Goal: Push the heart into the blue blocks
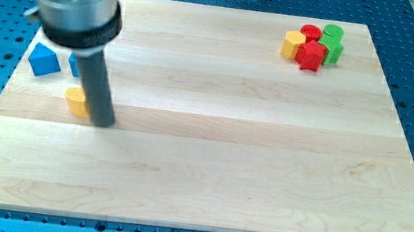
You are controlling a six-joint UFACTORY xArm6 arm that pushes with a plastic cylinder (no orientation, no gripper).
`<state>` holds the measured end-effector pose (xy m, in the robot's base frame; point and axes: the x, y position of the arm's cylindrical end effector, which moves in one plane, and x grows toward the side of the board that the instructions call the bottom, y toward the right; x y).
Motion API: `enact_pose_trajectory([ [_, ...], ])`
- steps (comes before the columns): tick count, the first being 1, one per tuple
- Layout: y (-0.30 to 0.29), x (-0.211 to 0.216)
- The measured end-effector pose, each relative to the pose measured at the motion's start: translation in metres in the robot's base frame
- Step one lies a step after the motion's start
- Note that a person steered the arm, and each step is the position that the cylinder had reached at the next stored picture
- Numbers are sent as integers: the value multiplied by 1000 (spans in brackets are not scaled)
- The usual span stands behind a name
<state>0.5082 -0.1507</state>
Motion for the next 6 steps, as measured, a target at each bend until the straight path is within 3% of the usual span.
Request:
enact_pose_trajectory([
  [1,-41,-15],
  [2,-36,-28],
  [3,-15,-14],
  [4,-1,-43],
  [6,-40,-56],
])
